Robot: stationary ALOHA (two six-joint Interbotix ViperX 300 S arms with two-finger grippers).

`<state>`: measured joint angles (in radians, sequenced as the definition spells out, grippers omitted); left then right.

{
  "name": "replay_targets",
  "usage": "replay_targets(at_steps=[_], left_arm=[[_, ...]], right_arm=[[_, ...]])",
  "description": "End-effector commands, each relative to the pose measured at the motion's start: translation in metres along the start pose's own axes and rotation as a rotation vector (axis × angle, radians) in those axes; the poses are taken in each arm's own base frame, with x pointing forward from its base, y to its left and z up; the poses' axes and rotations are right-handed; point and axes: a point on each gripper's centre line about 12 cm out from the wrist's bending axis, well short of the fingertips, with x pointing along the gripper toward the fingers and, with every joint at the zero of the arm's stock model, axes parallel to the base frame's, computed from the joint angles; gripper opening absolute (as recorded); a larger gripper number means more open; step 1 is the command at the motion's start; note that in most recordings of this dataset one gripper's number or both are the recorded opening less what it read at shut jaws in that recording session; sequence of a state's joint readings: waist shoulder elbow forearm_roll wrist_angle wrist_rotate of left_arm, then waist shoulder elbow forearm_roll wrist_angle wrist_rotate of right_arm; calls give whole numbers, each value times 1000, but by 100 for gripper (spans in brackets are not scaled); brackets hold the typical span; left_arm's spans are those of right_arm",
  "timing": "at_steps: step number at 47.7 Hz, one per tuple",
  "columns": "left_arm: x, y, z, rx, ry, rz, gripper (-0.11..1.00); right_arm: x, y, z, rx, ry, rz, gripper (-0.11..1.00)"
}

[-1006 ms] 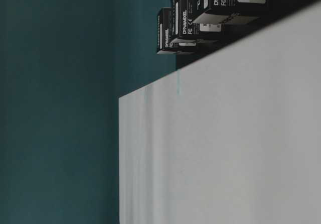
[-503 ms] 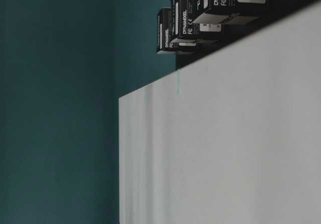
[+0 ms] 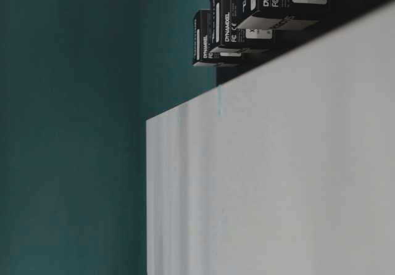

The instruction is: Place the box from the black base onto the white base.

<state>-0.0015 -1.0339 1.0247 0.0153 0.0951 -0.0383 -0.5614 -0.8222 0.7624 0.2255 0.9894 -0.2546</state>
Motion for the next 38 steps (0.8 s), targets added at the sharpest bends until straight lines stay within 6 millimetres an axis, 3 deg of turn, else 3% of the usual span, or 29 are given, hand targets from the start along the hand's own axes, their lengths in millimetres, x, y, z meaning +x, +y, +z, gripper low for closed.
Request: replay_targets(at_steps=[1,10,26,38], left_arm=[[0,0,11,-2,-26,3,-5],[0,0,11,-9,-26,2,-5],[1,0,11,-11,-23,2,-5],[1,0,11,-11,-12,3,-5]], right_arm=[[14,-15,6,2,12,11,5],[32,-39,8,-32,21,29,5],[74,-55,11,-115,106,83,5],[82,-62,19,-192,55,37,7]])
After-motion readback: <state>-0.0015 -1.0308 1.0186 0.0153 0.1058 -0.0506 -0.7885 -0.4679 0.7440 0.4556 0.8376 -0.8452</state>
